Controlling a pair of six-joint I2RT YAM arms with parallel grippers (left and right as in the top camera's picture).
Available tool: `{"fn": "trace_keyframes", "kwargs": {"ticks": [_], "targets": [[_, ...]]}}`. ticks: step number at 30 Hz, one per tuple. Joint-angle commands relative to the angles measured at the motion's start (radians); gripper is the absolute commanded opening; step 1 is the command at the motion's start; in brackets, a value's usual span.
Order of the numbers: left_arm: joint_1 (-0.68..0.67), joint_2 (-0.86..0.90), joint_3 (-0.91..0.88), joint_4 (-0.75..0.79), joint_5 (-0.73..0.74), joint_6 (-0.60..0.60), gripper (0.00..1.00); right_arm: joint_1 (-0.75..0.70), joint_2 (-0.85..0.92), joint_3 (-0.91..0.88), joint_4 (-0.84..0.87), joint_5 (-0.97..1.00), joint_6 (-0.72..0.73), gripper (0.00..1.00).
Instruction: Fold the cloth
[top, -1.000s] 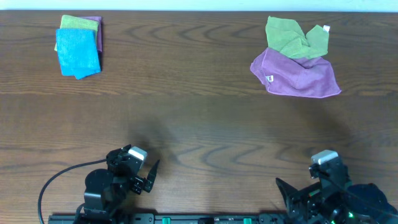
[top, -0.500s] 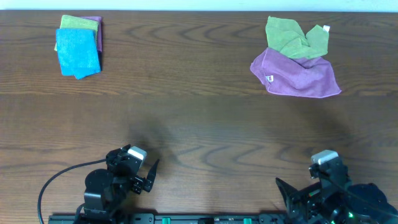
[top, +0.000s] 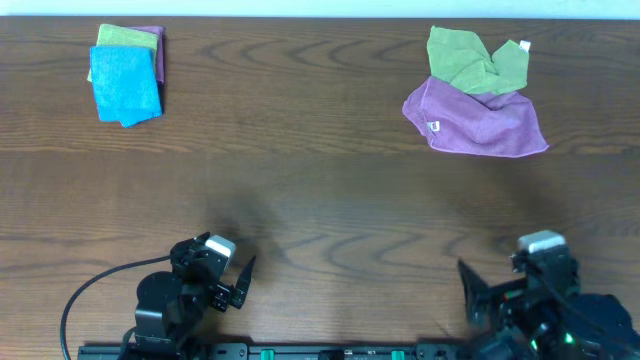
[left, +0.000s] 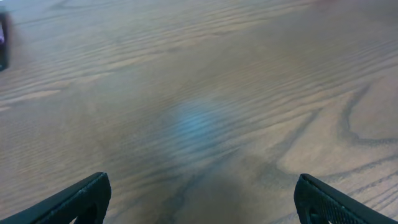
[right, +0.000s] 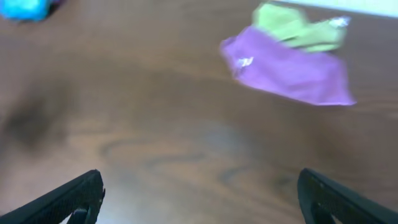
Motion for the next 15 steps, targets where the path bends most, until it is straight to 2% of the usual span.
{"fn": "trace_keyframes", "kwargs": {"ticks": [1, 4, 8, 15], "targets": [[-0.003, -0.008, -0.009, 0.002, -0.007, -0.008, 0.95, -0.135, -0.079, -0.139, 0.065, -0.043, -0.137, 0.99], [-0.003, -0.008, -0.009, 0.002, -0.007, -0.008, 0.95, -0.227, -0.161, -0.303, 0.184, -0.153, -0.193, 0.99], [-0.003, -0.008, -0.009, 0.002, -0.007, -0.008, 0.95, -0.247, -0.259, -0.492, 0.298, -0.175, -0.192, 0.99], [-0.003, -0.008, -0.009, 0.002, -0.008, -0.008, 0.95, -0.245, -0.377, -0.693, 0.324, -0.193, -0.192, 0.99]]}}
